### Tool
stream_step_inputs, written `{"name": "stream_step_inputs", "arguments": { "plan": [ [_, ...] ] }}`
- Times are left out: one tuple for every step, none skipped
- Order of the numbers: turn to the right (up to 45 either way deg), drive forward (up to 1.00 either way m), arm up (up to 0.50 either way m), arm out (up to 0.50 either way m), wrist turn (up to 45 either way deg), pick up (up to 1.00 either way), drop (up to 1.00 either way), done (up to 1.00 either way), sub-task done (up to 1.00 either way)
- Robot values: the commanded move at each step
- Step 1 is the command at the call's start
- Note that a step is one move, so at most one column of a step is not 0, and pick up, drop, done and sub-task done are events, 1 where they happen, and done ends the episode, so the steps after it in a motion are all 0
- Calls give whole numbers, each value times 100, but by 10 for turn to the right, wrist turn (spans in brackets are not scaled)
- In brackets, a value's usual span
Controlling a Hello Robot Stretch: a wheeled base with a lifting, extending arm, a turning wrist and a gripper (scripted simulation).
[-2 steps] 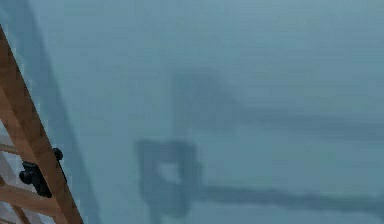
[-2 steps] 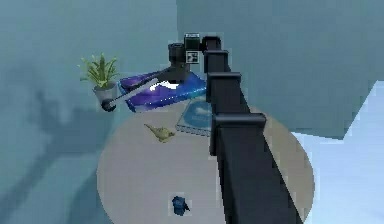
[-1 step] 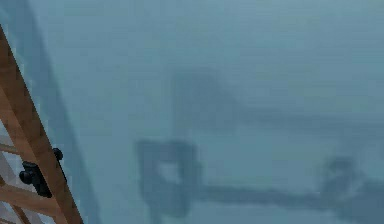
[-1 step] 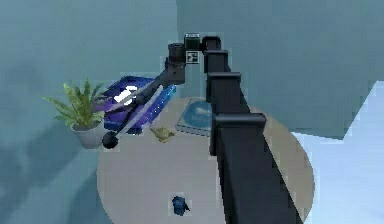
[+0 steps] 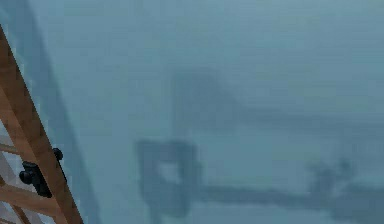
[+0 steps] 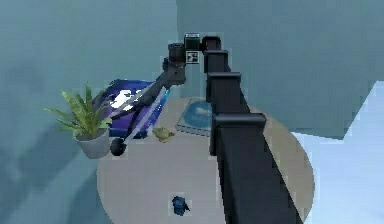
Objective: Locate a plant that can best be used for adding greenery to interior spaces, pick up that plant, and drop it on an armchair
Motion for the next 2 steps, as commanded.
{"name": "stream_step_inputs", "arguments": {
  "plan": [
    [0,0,0,-38,0,0,0,0,0],
    [-450,0,0,0,0,0,0,0,0]
  ]
}}
